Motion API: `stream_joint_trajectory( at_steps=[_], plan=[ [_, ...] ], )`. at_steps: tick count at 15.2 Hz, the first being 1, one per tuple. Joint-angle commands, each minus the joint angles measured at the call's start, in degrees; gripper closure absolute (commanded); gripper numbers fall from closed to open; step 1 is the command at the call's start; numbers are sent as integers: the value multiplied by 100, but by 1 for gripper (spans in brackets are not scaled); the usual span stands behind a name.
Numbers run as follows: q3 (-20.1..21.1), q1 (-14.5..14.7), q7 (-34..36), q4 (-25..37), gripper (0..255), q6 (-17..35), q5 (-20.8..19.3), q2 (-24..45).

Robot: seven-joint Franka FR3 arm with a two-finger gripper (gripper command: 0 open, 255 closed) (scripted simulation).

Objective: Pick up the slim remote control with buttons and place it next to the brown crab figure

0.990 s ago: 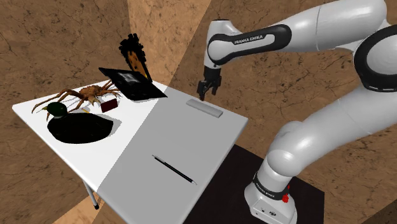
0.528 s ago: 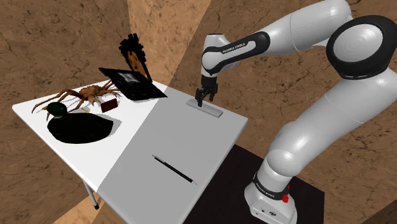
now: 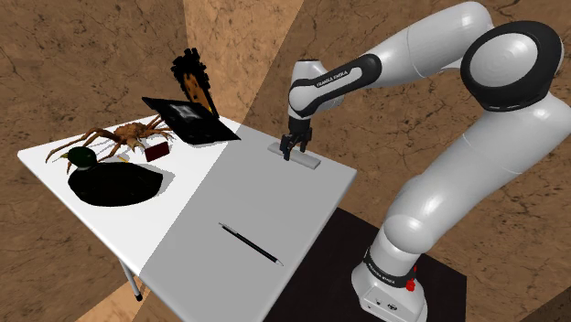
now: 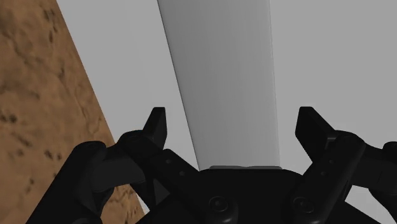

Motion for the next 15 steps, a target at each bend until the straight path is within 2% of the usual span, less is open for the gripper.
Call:
stream_joint_trajectory(
  at_steps=[1, 4, 5, 15],
  plan=[
    [1, 1, 3, -6, 0, 9, 0, 1],
    [1, 1, 3, -6, 0, 8, 0, 1],
    [1, 1, 3, -6, 255, 8, 0, 1],
    [7, 1, 5, 38, 255, -76, -1, -38]
  ],
)
